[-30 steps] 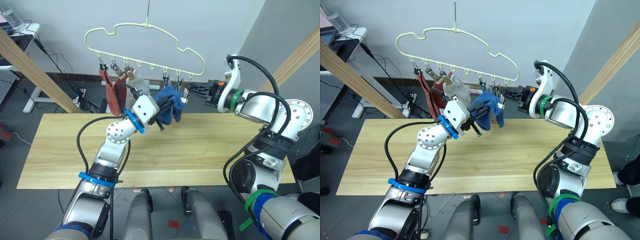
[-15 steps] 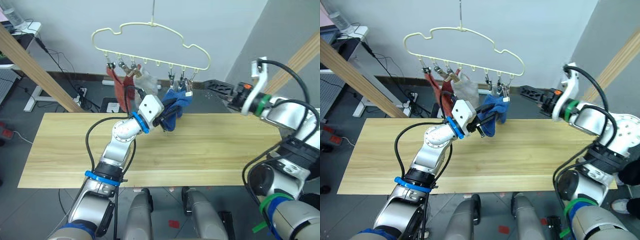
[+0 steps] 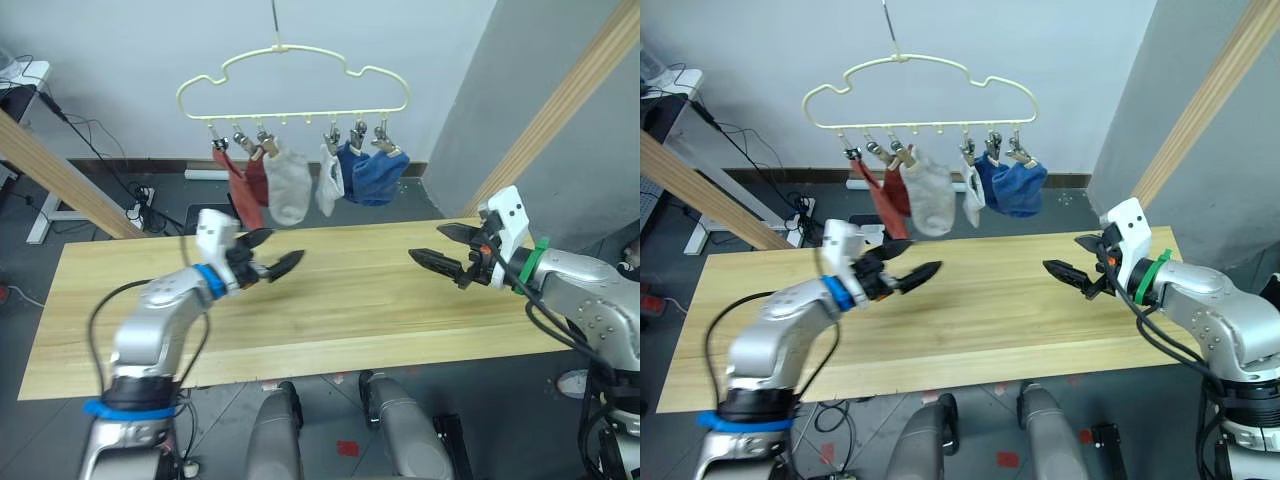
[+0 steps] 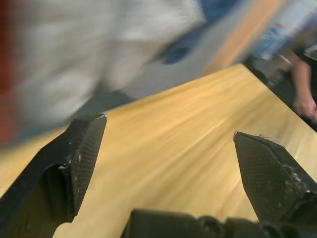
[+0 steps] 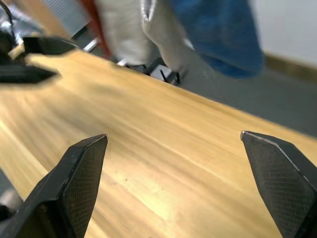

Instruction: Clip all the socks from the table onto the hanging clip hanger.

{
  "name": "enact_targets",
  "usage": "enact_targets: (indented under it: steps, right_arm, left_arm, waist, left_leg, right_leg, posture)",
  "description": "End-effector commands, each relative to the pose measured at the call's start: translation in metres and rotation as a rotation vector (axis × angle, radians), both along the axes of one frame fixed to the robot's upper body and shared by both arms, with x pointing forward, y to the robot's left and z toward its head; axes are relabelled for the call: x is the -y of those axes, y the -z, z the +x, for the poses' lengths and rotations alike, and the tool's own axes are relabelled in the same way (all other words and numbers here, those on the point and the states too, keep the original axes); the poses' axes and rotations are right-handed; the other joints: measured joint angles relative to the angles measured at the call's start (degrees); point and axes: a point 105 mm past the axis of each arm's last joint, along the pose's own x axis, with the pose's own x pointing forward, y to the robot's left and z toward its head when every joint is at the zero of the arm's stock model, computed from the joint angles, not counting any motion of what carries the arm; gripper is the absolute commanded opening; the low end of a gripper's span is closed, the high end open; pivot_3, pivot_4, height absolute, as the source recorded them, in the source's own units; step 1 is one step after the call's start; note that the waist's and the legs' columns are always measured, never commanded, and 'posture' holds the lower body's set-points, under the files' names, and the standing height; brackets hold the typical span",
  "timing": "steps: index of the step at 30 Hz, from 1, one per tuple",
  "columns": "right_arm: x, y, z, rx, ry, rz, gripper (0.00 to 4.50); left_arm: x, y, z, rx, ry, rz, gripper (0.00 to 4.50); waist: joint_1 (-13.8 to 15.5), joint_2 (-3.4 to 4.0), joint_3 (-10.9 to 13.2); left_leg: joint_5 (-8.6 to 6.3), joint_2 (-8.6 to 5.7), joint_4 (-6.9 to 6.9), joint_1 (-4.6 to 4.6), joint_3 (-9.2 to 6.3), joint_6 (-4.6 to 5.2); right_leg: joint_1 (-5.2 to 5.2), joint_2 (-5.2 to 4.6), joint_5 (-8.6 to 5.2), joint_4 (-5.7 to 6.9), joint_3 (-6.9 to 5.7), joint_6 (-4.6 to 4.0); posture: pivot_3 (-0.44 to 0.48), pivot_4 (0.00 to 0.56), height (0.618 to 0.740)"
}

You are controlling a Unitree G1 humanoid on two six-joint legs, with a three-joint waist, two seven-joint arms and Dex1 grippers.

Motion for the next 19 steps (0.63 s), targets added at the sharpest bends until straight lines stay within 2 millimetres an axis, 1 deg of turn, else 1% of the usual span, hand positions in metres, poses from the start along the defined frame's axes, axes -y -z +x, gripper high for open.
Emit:
enact_targets:
  steps: [1, 2, 3, 4, 5, 6, 7, 9, 11, 13, 16, 19]
  right_arm:
    - [-0.003, -0.008, -0.007, 0.116, -0.091, -0.024, 4.50]
    - [-0.004, -0.007, -0.008, 0.146, -0.111, -0.043, 4.50]
    - [-0.003, -0.005, -0.008, 0.168, -0.124, -0.059, 4.50]
    - [-0.003, -0.003, -0.007, 0.174, -0.125, -0.064, 4.50]
    - [-0.002, -0.002, -0.006, 0.177, -0.124, -0.064, 4.50]
    - [-0.004, 0.001, -0.005, 0.172, -0.124, -0.060, 4.50]
    - [-0.004, 0.002, -0.004, 0.170, -0.125, -0.058, 4.50]
    - [-0.006, 0.004, -0.004, 0.178, -0.129, -0.064, 4.50]
    - [-0.006, 0.005, -0.005, 0.182, -0.133, -0.067, 4.50]
    - [-0.004, 0.007, -0.006, 0.169, -0.121, -0.053, 4.50]
    - [-0.003, 0.008, -0.007, 0.144, -0.098, -0.033, 4.50]
    - [-0.002, 0.009, -0.006, 0.141, -0.093, -0.035, 4.50]
  left_arm:
    - [-0.024, -0.018, -0.019, 0.021, -0.050, 0.007, 4.49]
    - [-0.033, -0.017, -0.022, 0.020, -0.082, 0.039, 4.49]
    - [-0.036, -0.016, -0.024, 0.017, -0.101, 0.061, 4.49]
    - [-0.051, -0.011, -0.029, -0.011, -0.158, 0.106, 4.49]
    - [-0.061, -0.008, -0.034, -0.031, -0.196, 0.137, 4.49]
    - [-0.076, -0.004, -0.039, -0.043, -0.248, 0.206, 4.49]
    - [-0.084, -0.002, -0.043, -0.048, -0.278, 0.256, 4.49]
    - [-0.095, 0.002, -0.049, -0.085, -0.314, 0.290, 4.49]
    - [-0.098, 0.002, -0.048, -0.064, -0.344, 0.332, 4.49]
    - [-0.093, -0.006, -0.045, -0.010, -0.324, 0.329, 4.49]
    - [-0.089, -0.009, -0.043, 0.011, -0.284, 0.306, 4.49]
    - [-0.090, -0.009, -0.040, 0.053, -0.283, 0.375, 4.49]
  waist:
    - [0.6, -0.01, 0.0]
    - [1.0, -0.02, 0.0]
    - [1.2, -0.03, 0.0]
    - [1.6, -0.03, 0.0]
    - [2.0, -0.05, 0.0]
    - [2.4, -0.05, 0.0]
    - [2.4, -0.08, 0.0]
    - [2.8, -0.09, 0.0]
    - [3.3, -0.09, 0.0]
    - [4.3, -0.12, 0.0]
    - [5.1, -0.15, 0.0]
    - [5.5, -0.15, 0.0]
  left_leg:
    - [0.00, -0.03, 0.02, 0.04, 0.02, -0.01]
    - [0.01, -0.07, 0.05, 0.07, 0.04, -0.02]
    - [0.02, -0.07, 0.10, 0.07, 0.05, -0.02]
    - [0.02, -0.08, 0.13, 0.07, 0.05, -0.02]
    - [0.02, -0.10, 0.14, 0.06, 0.04, -0.02]
    - [0.02, -0.10, 0.14, 0.06, 0.06, -0.02]
    - [0.02, -0.10, 0.14, 0.05, 0.08, -0.02]
    - [0.01, -0.09, 0.09, 0.04, 0.08, -0.02]
    - [0.01, -0.08, 0.03, 0.03, 0.05, -0.02]
    - [0.02, -0.09, 0.02, 0.03, 0.04, -0.02]
    - [0.02, -0.11, 0.03, 0.01, 0.04, -0.03]
    - [0.02, -0.16, 0.04, 0.00, 0.10, -0.03]
  right_leg:
    - [0.02, -0.03, 0.00, 0.02, 0.02, 0.00]
    - [0.02, -0.07, 0.00, 0.07, 0.03, -0.01]
    - [0.02, -0.08, 0.00, 0.09, 0.03, -0.01]
    - [0.02, -0.08, -0.01, 0.10, 0.04, -0.01]
    - [0.03, -0.10, -0.01, 0.11, 0.04, -0.02]
    - [0.03, -0.10, -0.01, 0.10, 0.05, -0.03]
    - [0.01, -0.12, -0.03, 0.10, 0.06, -0.05]
    - [-0.01, -0.12, -0.05, 0.08, 0.05, -0.10]
    - [-0.03, -0.12, -0.07, 0.08, 0.00, -0.13]
    - [-0.03, -0.12, -0.08, 0.09, -0.02, -0.13]
    - [0.00, -0.15, -0.07, 0.06, -0.04, -0.13]
    - [-0.01, -0.21, -0.07, 0.05, -0.01, -0.13]
  posture:
    - [0.016, 0.343, 0.740]
    - [0.035, 0.344, 0.740]
    - [0.070, 0.341, 0.740]
    - [0.070, 0.341, 0.740]
    - [0.090, 0.337, 0.740]
    - [0.090, 0.337, 0.740]
    - [0.107, 0.333, 0.740]
    - [0.107, 0.333, 0.740]
    - [0.130, 0.318, 0.740]
    - [0.134, 0.309, 0.740]
    - [0.131, 0.304, 0.740]
    - [0.129, 0.294, 0.740]
